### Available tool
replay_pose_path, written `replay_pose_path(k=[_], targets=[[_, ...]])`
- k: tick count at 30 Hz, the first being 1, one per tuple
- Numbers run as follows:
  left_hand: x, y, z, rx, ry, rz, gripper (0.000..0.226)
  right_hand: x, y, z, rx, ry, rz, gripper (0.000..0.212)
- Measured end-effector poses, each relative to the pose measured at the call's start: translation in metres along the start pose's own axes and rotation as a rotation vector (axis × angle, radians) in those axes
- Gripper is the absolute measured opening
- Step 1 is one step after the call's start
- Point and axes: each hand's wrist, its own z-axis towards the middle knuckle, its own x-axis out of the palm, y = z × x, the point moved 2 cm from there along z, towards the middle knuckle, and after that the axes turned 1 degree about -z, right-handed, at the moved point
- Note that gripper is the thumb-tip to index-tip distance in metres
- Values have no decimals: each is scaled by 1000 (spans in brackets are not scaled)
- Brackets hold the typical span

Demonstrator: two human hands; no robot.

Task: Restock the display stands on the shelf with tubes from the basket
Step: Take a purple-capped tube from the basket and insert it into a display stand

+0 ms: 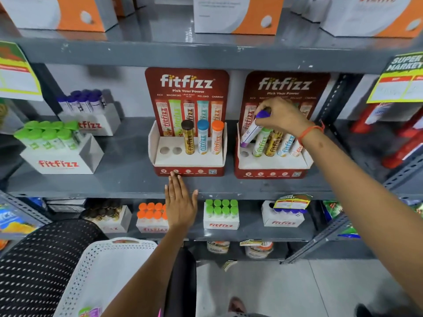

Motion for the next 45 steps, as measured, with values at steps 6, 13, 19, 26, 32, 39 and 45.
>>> replay_pose_path(k=[6, 13, 19, 26, 32, 39, 45], targets=[[0, 0, -1, -3, 7, 15, 79, -2, -4, 2, 11, 104, -3, 16], [0, 0, -1, -10, 10, 20, 80, -5, -2, 2, -21, 32, 99, 17], [0, 0, -1, -10, 11, 26, 79, -13, 3, 6, -53, -30, -47, 21], [1, 0, -1, -9, 17, 48, 79, -14, 1, 15, -65, 61, -162, 36], [1, 0, -1, -13, 14, 36, 79, -10, 1, 13, -98, 174, -93, 34], [0, 0, -1, -16, 19, 27, 81, -5, 4, 14, -114, 46, -84, 22], [-1, -1, -2, -13, 21, 11, 82, -3, 1, 17, -60, 35, -116, 33]])
